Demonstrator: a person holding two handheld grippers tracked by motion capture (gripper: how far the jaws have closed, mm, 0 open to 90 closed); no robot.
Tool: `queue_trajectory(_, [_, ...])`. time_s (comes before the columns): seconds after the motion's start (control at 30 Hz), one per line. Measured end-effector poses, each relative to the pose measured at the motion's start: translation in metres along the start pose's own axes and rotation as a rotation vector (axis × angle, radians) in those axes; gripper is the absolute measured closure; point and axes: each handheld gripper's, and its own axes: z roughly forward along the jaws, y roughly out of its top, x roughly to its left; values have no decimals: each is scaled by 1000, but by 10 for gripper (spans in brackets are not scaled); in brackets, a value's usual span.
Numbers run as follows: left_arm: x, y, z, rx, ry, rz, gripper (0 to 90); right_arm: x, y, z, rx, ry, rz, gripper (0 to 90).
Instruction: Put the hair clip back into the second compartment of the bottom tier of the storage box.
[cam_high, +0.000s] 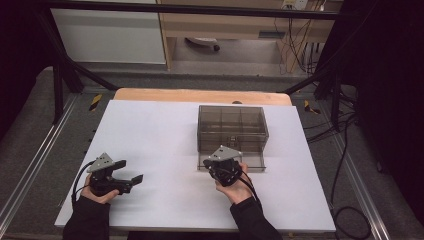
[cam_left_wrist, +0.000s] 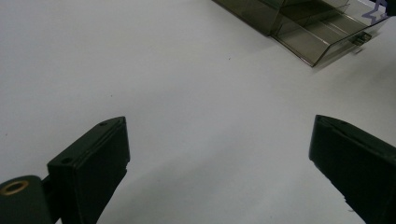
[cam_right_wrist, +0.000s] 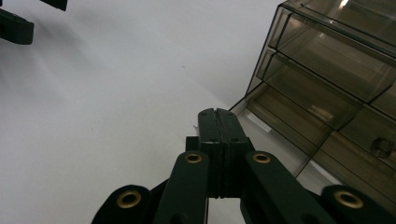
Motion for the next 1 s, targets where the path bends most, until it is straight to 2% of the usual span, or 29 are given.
queue_trajectory(1.0, [0,0,0,3,1,2,46,-32,-7,-22,-6,-69,40,900])
